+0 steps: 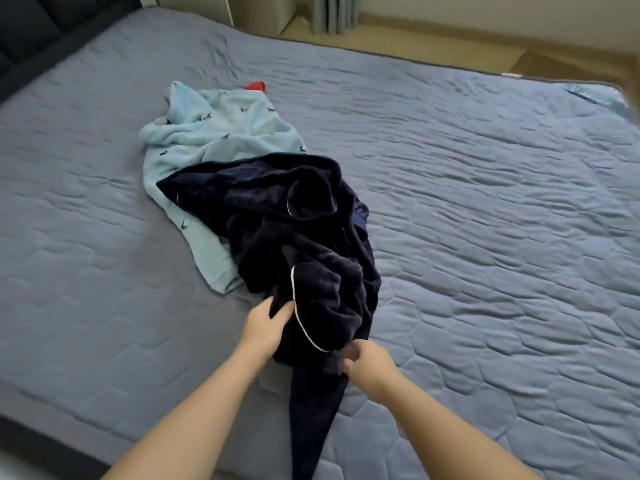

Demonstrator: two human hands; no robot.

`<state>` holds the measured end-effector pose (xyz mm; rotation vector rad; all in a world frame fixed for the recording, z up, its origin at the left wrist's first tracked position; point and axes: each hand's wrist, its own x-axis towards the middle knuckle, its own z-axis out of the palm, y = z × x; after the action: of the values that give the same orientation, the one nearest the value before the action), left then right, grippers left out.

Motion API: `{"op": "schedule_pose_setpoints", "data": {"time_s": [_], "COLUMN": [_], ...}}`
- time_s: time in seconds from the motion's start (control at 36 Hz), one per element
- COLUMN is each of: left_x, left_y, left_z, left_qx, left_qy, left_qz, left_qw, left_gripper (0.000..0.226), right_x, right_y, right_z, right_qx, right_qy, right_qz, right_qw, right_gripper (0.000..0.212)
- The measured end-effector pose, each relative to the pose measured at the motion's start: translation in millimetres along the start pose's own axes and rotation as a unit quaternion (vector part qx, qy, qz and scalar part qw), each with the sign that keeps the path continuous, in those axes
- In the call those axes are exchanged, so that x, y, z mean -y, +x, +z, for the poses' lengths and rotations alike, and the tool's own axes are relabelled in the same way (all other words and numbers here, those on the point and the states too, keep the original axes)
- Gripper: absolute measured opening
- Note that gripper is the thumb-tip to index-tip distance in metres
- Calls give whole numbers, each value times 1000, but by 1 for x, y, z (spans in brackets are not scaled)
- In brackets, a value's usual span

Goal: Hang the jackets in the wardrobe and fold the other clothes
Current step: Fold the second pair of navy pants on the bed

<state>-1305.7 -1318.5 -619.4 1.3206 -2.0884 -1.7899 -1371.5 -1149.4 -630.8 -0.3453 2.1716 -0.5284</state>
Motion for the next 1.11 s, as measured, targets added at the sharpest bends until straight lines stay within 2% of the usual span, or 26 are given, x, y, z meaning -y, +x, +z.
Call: {"op": "schedule_pose_setpoints", "data": {"time_s": [0.06, 0.11, 0.17, 0.22, 0.28, 0.33, 0.42, 0.47, 0.53, 0.61, 0.67, 0.69, 0.72, 0.78, 0.83, 0.89, 0.92, 0.97, 1.0, 1.08, 1.11], "left_x": [-35, -59, -66, -57, -44, -35, -30, -29, -29, -43, -56, -62, -67, -67, -54, -26, -8, 25, 34, 30, 20], "left_y": [-13, -18, -19, -21, -25, -26, -24, -16, -2, 30, 56, 69, 81, 102, 113, 110, 104, 91, 84, 78, 76], "left_z": [-17, -43, -79, -117, -141, -143, -117, -89, -54, 1, 33, 46, 55, 58, 41, 8, -12, -51, -67, -87, -86], "left_qx": [-26, -109, -214, -297, -322, -293, -192, -140, -107, -73, -58, -48, -36, -16, 15, 50, 72, 109, 127, 171, 194], "left_qy": [1, 31, 77, 136, 180, 227, 354, 461, 550, 633, 652, 669, 686, 717, 736, 785, 809, 830, 834, 837, 838], "left_qz": [-1, -15, -63, -138, -223, -253, -151, -28, 107, 315, 398, 403, 384, 295, 204, 138, 97, 21, -7, -127, -176], "left_qw": [1000, 993, 972, 935, 902, 894, 903, 876, 821, 703, 642, 623, 617, 632, 646, 602, 575, 546, 536, 504, 479], "left_gripper": [7, 18, 28, 32, 45, 62, 77, 82, 89, 102, 113, 116, 115, 102, 74, 42, 35, 34, 35, 43, 45], "right_x": [4, 5, 3, 0, 0, 1, 4, 4, 1, -7, -12, -14, -15, -18, -26, -33, -36, -35, -32, -19, -12], "right_y": [-22, -42, -54, -57, -55, -47, -27, -11, 8, 40, 62, 72, 80, 92, 102, 111, 115, 115, 113, 109, 105], "right_z": [-17, -28, -33, -34, -33, -27, -16, -6, 4, 15, 19, 21, 22, 22, 19, 13, 9, 2, 0, -3, -6], "right_qx": [18, 40, 54, 54, 46, 40, 31, 22, -12, -93, -143, -162, -173, -167, -154, -149, -144, -128, -118, -92, -90], "right_qy": [-12, -32, -36, -31, -33, -26, 6, 32, 81, 168, 244, 278, 307, 368, 424, 465, 489, 519, 517, 467, 453], "right_qz": [4, 5, 9, 12, 16, 23, 32, 37, 52, 76, 54, 34, 14, -13, -10, 43, 73, 121, 131, 117, 108], "right_qw": [1000, 999, 998, 998, 998, 999, 999, 999, 995, 979, 958, 946, 936, 915, 892, 872, 857, 837, 837, 872, 880], "right_gripper": [26, 28, 26, 13, 3, 17, 41, 57, 73, 88, 89, 89, 89, 90, 88, 79, 68, 34, 24, 24, 19]}}
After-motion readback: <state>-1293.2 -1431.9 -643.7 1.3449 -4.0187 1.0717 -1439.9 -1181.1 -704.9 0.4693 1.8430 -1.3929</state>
